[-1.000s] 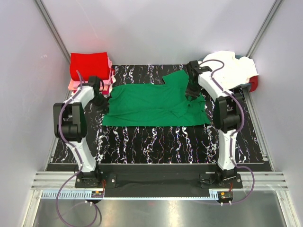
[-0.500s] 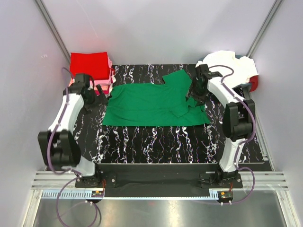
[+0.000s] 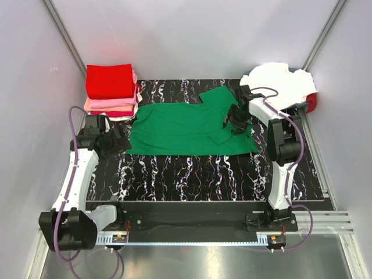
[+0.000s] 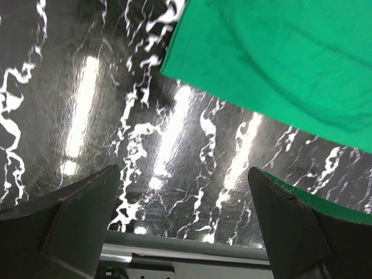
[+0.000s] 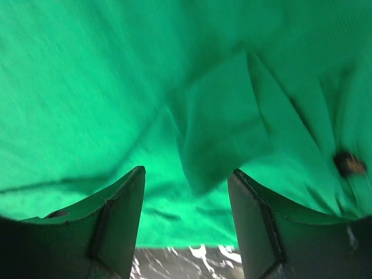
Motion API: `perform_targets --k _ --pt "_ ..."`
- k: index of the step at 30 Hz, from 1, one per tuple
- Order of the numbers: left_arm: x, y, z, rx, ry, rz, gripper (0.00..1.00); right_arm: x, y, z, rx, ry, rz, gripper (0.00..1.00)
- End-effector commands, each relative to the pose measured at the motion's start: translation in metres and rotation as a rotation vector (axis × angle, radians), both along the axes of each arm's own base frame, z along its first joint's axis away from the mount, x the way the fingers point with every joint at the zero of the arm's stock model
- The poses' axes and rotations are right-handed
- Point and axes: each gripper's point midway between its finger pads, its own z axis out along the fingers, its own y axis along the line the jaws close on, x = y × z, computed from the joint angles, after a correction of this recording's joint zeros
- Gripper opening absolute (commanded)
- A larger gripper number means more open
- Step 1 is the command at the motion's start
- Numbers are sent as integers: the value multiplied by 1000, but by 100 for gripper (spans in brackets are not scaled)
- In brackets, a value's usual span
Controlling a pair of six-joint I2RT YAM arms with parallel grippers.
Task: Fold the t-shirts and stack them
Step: Fold the tshirt
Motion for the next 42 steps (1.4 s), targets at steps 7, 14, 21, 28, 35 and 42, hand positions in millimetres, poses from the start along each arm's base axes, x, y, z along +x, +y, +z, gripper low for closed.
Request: perform_targets --k 7,14,21,28,35,42 --pt "2 -4 9 -8 -125 -27 99 69 32 13 116 -98 -1 66" --pt "3 -3 9 1 -158 -18 99 153 73 33 367 -187 -148 66" --pt "4 -2 10 4 -170 -14 99 186 72 87 369 -340 -124 67" --pt "3 -3 12 -1 -182 -17 99 125 11 121 107 -419 -129 68" --pt "4 -5 11 -8 -184 -27 99 50 1 85 87 -303 -108 68" --pt "4 -5 13 -6 -193 -24 99 29 38 50 110 -216 -25 68"
